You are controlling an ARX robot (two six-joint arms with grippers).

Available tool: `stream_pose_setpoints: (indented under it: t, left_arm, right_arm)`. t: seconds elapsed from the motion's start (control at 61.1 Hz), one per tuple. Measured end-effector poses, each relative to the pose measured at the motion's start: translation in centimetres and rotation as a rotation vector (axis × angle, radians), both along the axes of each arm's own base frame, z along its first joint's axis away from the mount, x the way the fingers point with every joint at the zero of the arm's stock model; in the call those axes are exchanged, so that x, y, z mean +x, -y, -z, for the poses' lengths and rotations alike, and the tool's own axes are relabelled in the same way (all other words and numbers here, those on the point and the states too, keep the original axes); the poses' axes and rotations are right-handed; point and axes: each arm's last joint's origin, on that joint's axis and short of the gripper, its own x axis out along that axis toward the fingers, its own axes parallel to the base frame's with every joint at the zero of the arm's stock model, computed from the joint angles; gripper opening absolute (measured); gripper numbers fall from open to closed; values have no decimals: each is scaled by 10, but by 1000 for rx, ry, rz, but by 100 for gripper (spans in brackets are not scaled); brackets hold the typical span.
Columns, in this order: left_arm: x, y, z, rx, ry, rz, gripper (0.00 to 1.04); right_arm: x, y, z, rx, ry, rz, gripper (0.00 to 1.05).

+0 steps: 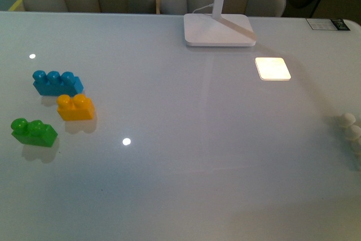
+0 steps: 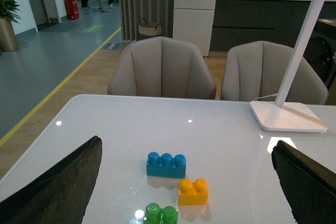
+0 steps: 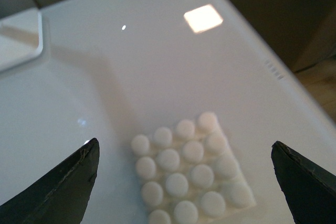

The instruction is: Insert yellow block into base center

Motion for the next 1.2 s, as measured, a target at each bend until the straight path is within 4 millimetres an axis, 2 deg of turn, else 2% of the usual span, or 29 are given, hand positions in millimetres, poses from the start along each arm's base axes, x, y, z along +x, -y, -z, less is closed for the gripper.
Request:
stream_pose_setpoints:
  t: [0.098,0.278,0.557,0.835,1.195]
  left_arm:
    - [0,0,0,0,0,0,97]
    - [0,0,0,0,0,0,97]
    - [0,0,0,0,0,0,97]
    - [0,0,0,0,0,0,97]
    - [0,0,0,0,0,0,97]
  right_arm:
    - [13,13,25,22,-66,-42,96]
    - [39,29,50,42,-134,-139,96]
    - [68,34,82,47,-229,-304,96]
    - [80,43,94,40,-269,-372,96]
    - [84,39,102,-9,-303,-413,96]
